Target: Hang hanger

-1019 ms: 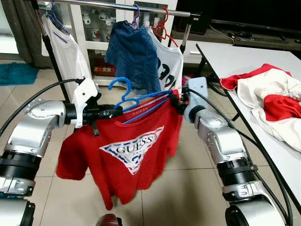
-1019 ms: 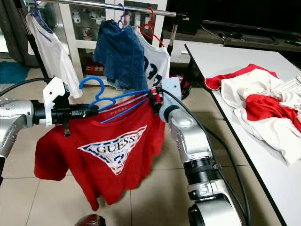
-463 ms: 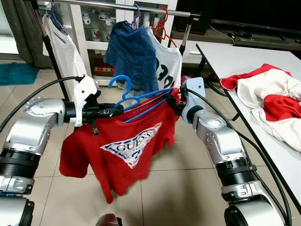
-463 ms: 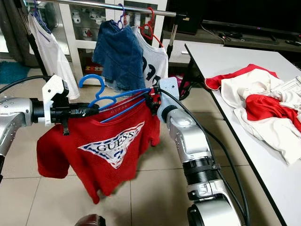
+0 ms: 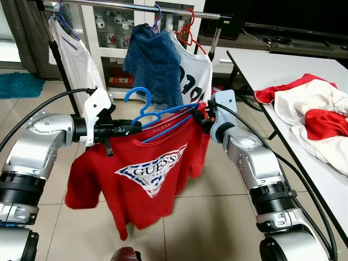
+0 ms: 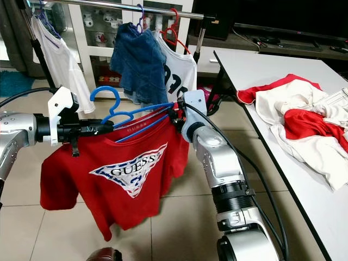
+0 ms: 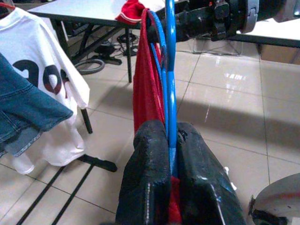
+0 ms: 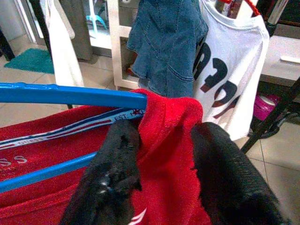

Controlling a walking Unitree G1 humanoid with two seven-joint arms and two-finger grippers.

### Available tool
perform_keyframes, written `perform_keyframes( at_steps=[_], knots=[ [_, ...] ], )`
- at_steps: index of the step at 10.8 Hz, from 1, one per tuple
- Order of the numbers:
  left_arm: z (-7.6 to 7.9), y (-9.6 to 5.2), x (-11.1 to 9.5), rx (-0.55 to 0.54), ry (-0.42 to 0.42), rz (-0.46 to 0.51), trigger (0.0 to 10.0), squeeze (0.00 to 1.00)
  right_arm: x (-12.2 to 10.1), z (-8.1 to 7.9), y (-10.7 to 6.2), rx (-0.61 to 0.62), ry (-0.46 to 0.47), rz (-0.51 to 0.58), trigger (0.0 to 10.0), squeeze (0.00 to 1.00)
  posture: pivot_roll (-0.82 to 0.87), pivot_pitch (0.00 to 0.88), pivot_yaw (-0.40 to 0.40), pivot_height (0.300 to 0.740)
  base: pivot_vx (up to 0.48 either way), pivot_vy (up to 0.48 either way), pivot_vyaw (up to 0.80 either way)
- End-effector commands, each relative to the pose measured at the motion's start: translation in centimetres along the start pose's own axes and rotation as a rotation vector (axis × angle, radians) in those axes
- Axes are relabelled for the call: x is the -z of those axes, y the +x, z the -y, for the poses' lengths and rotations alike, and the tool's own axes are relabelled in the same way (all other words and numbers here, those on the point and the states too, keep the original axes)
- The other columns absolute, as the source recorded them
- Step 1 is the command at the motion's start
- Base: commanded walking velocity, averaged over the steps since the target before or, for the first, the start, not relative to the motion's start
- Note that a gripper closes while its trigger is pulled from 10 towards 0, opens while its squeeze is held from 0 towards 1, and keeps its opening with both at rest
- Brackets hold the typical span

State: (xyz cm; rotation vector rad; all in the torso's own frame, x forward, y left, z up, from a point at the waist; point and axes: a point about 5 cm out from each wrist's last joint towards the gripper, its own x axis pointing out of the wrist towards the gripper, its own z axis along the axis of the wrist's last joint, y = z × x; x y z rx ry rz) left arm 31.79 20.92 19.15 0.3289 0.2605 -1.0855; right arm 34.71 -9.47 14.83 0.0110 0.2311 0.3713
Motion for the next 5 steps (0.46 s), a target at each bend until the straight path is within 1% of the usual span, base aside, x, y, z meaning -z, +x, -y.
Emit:
perform_keyframes(
  at_steps=[1,3,5],
  knots=[
    [-0.22,-0.28,-1.07,-0.004,0.031,0.033,0.0,0.0,-0.66,0.55,-0.02,0.006,0.0,0.024,0.0,0.0,0.01,0.0,-0.094,0.74,0.0,0.0,0.0],
    [-0.45,-0.38,-1.01,-0.018,0.031,0.031,0.0,0.0,-0.7,0.47,-0.03,-0.011,0.004,0.032,0.0,0.0,0.01,0.0,-0.092,0.74,0.0,0.0,0.0],
    [-0.82,-0.48,-0.83,-0.054,0.031,0.023,0.0,0.0,-0.89,-0.01,-0.12,-0.045,0.013,0.044,0.0,0.0,0.01,0.0,-0.094,0.74,0.0,0.0,0.0]
  ],
)
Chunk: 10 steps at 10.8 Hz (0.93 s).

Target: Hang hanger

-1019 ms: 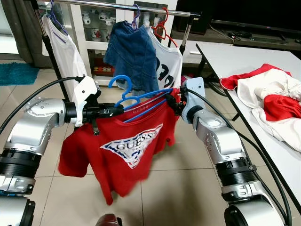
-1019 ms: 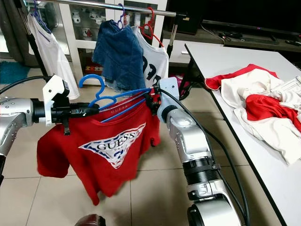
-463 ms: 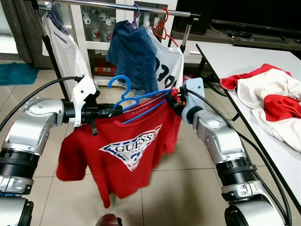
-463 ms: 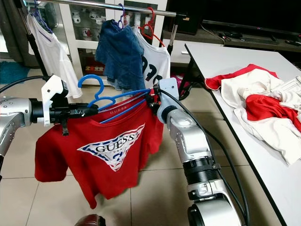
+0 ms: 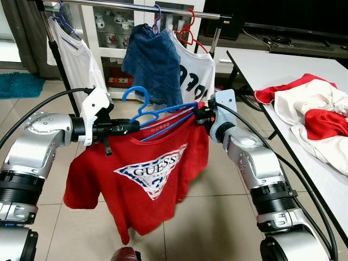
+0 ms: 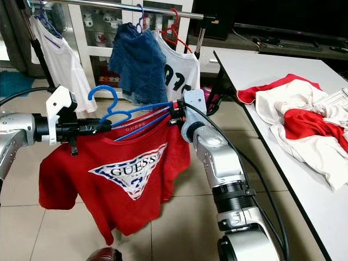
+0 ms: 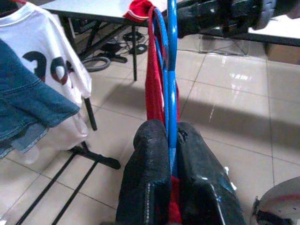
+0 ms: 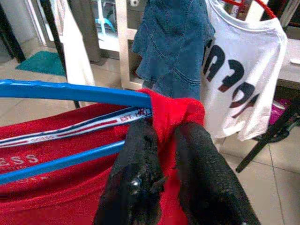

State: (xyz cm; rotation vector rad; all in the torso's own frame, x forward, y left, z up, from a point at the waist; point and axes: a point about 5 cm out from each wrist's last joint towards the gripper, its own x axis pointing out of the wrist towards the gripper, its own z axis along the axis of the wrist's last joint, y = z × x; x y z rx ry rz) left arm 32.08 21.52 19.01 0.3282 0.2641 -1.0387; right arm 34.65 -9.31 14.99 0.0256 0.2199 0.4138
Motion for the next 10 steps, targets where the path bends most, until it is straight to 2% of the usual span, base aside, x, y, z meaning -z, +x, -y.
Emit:
perform_keyframes(
  at_steps=[1,2,4,7,8,9,10],
  knots=[
    [-0.6,-0.2,-1.0,-0.037,0.041,0.021,0.0,0.0,-0.8,0.0,-0.1,-0.016,0.006,0.034,0.0,0.0,0.01,0.0,-0.095,0.74,0.0,0.0,0.0],
    [-0.9,-0.2,-0.9,-0.067,0.038,0.008,0.0,0.0,-0.9,-0.1,-0.1,-0.031,0.008,0.041,0.0,0.0,0.01,0.0,-0.096,0.74,0.0,0.0,0.0],
    [-1.6,-0.5,0.2,-0.143,0.08,-0.093,0.0,0.0,-1.4,-0.2,-0.2,-0.044,0.004,0.056,0.0,0.0,0.01,0.0,-0.098,0.74,0.0,0.0,0.0],
    [-1.2,0.2,0.2,-0.113,0.069,-0.062,0.0,0.0,-1.1,-1.2,-0.2,-0.099,-0.015,0.03,0.0,0.0,0.01,0.0,-0.101,0.74,0.0,0.0,0.0],
    [-1.3,0.1,0.1,-0.116,0.07,-0.053,0.0,0.0,-0.4,-1.3,-0.3,-0.094,-0.055,-0.011,9.8,0.0,0.01,0.0,-0.101,0.74,0.0,0.0,0.0],
    [-1.3,0.0,-0.1,-0.109,0.065,-0.029,0.0,0.0,0.0,-1.3,-0.3,-0.09,-0.051,-0.024,10.0,0.36,0.01,0.0,-0.102,0.74,0.0,0.0,0.0],
    [-0.9,-0.3,-0.5,-0.076,0.05,0.021,0.0,0.0,0.4,-1.1,-0.4,-0.085,-0.025,-0.025,10.0,1.0,0.01,0.0,-0.104,0.74,0.0,0.0,0.0]
  ],
)
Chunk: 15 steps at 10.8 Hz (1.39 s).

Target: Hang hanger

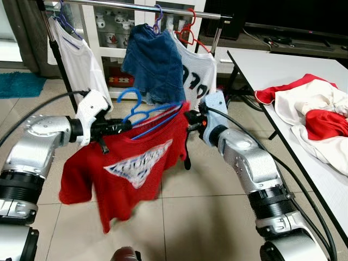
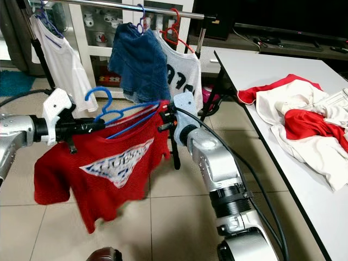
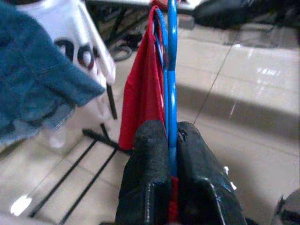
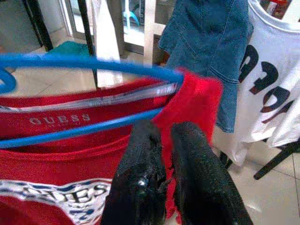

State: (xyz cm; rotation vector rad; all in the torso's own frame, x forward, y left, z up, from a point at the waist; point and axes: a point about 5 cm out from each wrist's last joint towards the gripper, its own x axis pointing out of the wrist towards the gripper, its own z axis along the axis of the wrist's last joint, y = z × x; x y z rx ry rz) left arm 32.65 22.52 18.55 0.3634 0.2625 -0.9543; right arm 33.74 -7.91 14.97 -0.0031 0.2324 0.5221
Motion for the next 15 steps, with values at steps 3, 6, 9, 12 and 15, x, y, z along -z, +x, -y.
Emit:
perform_keyframes(
  at_steps=[3,6,9,12,15],
  knots=[
    [0.4,-0.2,-1.3,0.035,0.004,0.079,0.0,0.0,0.2,0.5,-0.4,0.015,0.018,0.013,10.0,1.0,0.01,0.0,-0.101,0.74,0.0,0.0,0.0],
    [1.0,-0.6,-1.5,0.083,-0.003,0.089,0.0,0.0,-0.9,0.8,-0.2,0.073,0.005,0.088,10.0,1.0,0.01,0.0,-0.098,0.74,0.0,0.0,0.0],
    [1.4,-0.5,-1.7,0.107,-0.008,0.083,0.0,0.0,-0.3,1.4,0.0,0.144,0.006,0.052,10.0,0.0,0.02,0.0,-0.087,0.74,0.0,0.0,0.0],
    [1.2,-0.7,-2.0,0.113,-0.006,0.076,0.0,0.0,0.3,2.1,-0.2,0.196,0.011,0.028,10.0,0.0,0.02,0.0,-0.074,0.74,0.0,0.0,0.0],
    [1.4,-0.8,-2.0,0.162,-0.007,0.059,0.0,0.0,0.4,2.4,-0.2,0.22,0.034,0.036,10.0,0.0,0.02,0.0,-0.061,0.74,0.0,0.0,0.0]
  ],
)
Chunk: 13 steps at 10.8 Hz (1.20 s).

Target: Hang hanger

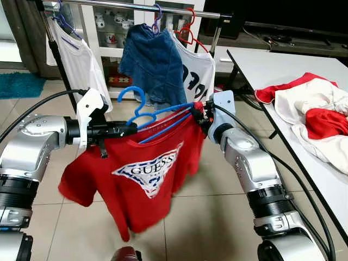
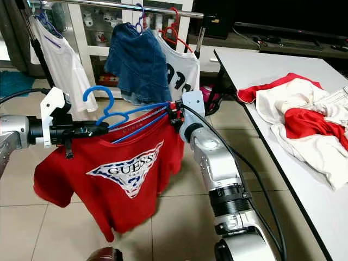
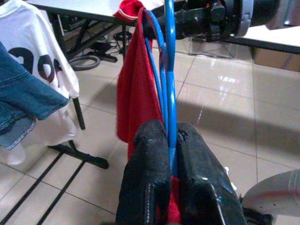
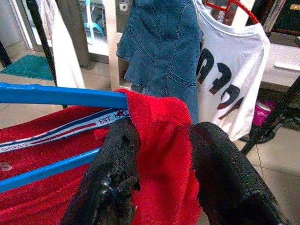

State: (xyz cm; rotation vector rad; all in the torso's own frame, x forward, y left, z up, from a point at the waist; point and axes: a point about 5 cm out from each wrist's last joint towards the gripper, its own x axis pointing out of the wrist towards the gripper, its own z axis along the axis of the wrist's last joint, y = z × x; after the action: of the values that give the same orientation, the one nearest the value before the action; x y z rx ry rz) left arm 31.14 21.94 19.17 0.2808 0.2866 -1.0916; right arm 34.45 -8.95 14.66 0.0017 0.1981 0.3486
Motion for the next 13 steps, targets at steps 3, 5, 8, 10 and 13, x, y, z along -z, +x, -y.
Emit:
perform_keyframes(
  at_steps=[3,5,8,10,13],
  knots=[
    [0.0,-0.2,-1.5,0.021,0.052,0.022,0.0,0.0,0.2,1.0,-0.1,0.039,0.03,0.0,2.2,0.0,0.03,0.0,-0.059,0.74,0.0,0.0,0.0],
    [-0.1,-0.2,-1.6,0.022,0.052,0.024,0.0,0.0,0.2,1.1,0.0,0.028,0.033,0.004,0.0,0.0,0.03,0.0,-0.064,0.74,0.0,0.0,0.0],
    [-0.1,-0.3,-1.6,0.018,0.05,0.026,0.0,0.0,0.1,1.0,0.0,0.01,0.039,0.011,0.0,0.0,0.03,0.0,-0.07,0.74,0.0,0.0,0.0],
    [-0.2,-0.3,-1.5,0.004,0.049,0.023,0.0,0.0,0.0,0.9,0.1,-0.003,0.042,0.015,0.0,0.0,0.03,0.0,-0.07,0.74,0.0,0.0,0.0],
    [-1.6,0.2,-0.3,-0.157,0.086,-0.087,0.0,0.0,-0.4,0.6,-0.2,-0.025,0.044,0.028,0.0,0.0,0.03,0.0,-0.071,0.74,0.0,0.0,0.0]
  ],
)
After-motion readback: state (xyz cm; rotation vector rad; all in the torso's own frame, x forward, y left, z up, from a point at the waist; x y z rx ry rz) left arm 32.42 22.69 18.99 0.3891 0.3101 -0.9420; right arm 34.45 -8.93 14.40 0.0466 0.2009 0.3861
